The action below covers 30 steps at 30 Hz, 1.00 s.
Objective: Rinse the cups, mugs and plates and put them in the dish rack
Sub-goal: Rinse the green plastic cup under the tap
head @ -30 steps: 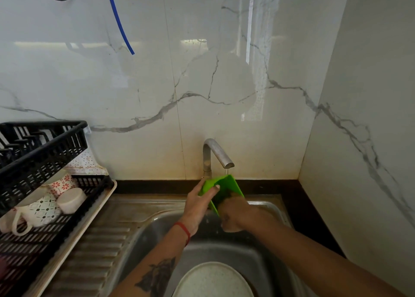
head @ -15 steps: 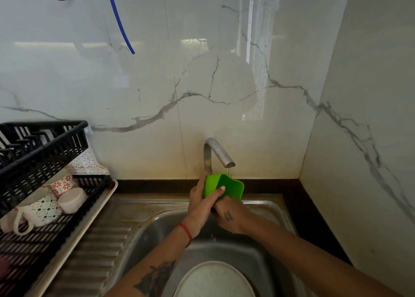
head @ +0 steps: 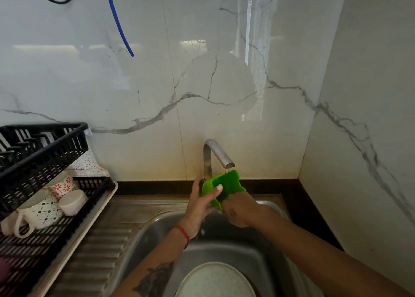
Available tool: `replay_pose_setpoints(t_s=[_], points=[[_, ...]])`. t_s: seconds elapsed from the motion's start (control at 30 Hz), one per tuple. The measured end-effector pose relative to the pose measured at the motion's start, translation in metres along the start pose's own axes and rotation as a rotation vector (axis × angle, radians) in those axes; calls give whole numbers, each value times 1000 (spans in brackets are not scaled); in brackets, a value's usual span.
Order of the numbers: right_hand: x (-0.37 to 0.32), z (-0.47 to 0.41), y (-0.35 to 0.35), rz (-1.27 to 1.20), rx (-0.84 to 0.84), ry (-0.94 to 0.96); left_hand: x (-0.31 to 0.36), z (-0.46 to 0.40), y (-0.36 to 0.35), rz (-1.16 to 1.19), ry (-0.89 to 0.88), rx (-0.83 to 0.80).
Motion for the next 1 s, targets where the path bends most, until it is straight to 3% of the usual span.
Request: replay_pose_setpoints(t_s=[0.1, 0.23, 0.4, 0.57, 0.7, 0.77, 0.87, 1.0], points=[[-9, -1, 3, -311, -12, 39, -8, -2, -5, 85, -35, 75], [-3, -5, 3, -205, -205, -55, -11, -5, 0, 57, -25, 98], [-7, -12, 19, -412, -189, -36, -7, -5, 0, 70, -38, 97], [-13, 0, 22, -239, -201, 26, -2, 1, 7, 23, -82, 62], [-15, 2, 20, 378, -231, -90, -4, 0, 8, -14, -86, 59], [-14, -1, 19, 571, -182, -145, -3, -2, 7, -16, -97, 75], [-11, -6, 21, 610, -136, -125, -3, -1, 1, 6, -102, 87], [-15, -12, 19, 527, -173, -257, 6, -5, -3, -133, -128, 87]])
Point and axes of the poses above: each hand's wrist, its own z-axis away from the middle knuckle, its own y-axis out of the back of the hand, x = y × z, the point moved 3 cm from there along -z, towards the middle knuckle, and after that the axes turned 9 degrees about -x, right-handed, at the moved point
